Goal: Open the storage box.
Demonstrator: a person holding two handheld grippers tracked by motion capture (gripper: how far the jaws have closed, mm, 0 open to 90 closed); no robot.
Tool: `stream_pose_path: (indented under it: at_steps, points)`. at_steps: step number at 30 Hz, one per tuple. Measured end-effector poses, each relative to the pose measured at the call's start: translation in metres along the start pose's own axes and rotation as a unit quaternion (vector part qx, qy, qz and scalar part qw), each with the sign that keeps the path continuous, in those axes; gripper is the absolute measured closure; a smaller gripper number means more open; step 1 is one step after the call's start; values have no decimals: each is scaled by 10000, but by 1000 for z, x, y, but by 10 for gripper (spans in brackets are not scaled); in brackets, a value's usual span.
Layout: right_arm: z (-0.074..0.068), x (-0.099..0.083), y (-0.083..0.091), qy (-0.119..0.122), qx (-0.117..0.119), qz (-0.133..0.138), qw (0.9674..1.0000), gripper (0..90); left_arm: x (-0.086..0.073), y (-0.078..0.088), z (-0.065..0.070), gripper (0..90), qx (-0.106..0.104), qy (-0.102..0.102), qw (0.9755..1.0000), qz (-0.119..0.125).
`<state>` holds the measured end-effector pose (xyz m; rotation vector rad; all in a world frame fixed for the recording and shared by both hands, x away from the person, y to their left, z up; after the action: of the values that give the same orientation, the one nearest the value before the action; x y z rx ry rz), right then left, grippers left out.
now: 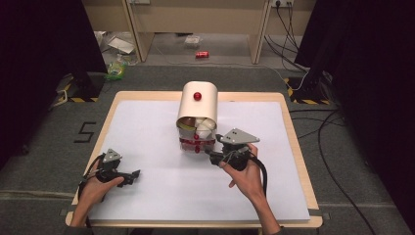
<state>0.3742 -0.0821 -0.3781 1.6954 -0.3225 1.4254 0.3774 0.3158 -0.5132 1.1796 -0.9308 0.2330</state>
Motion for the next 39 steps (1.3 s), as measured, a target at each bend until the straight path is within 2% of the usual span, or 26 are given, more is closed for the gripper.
stream_pose_path:
  at_steps: [3, 8, 10, 17, 22, 29, 39]
  points:
    - [-2, 3, -3, 153, -10, 66, 9999, 454, 0, 0, 0, 0, -7, 5, 10000, -1]
    - [-7, 10, -8, 210, 74, 195, 9996, 467, 0, 0, 0, 0, -1, 1, 10000, -3]
    - [-10, 14, -10, 307, 107, 232, 9992, 468, 0, 0, 0, 0, 2, 4, 10000, 2]
    - [-8, 23, -24, 337, 49, 352, 9988, 469, 0, 0, 0, 0, -1, 2, 10000, -3]
    - [-8, 25, -33, 452, -113, 303, 9985, 454, 0, 0, 0, 0, -2, 1, 10000, -1]
    - [-3, 20, -46, 496, -194, 130, 9985, 421, 0, 0, 0, 0, 0, 4, 10000, 2]
    - [-5, 20, -45, 553, -155, -10, 9984, 385, 0, 0, 0, 0, 3, 5, 10000, 3]
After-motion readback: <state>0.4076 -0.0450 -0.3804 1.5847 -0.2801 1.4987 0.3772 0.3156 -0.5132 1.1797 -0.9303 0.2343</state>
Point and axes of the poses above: each handheld gripper's, and its own axes: y roughly backward along the jaws, x roughly out of its top, z roughly to its right, the point moved 1 cm from there along -y, roughly forward along the jaws, and after that the axes turned 3 degrees about -x, right-handed, at the moved point
